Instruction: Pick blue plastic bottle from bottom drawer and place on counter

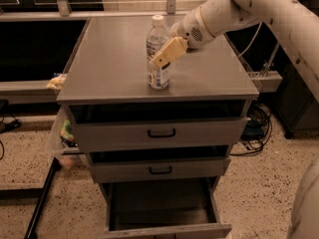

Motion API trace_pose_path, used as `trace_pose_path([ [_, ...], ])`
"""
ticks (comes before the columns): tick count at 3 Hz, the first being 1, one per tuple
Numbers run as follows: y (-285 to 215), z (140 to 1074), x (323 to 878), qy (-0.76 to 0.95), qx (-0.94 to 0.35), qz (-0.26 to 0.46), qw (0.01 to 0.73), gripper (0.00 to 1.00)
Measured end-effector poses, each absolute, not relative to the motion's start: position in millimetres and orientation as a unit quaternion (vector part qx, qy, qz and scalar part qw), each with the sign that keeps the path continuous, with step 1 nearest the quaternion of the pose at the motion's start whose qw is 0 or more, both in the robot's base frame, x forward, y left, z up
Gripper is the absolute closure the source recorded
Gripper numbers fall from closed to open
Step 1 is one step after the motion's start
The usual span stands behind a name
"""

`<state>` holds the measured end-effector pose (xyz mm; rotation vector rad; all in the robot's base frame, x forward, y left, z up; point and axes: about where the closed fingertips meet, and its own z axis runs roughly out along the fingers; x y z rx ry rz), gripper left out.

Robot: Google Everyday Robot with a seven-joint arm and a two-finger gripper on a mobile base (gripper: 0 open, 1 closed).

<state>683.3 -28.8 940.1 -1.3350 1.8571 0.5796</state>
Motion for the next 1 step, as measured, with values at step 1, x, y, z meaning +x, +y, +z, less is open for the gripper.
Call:
trace_pose_path([
  [1,-28.8,940.1,683.3,0.728,-0.523,0.227,0.381,0.0],
])
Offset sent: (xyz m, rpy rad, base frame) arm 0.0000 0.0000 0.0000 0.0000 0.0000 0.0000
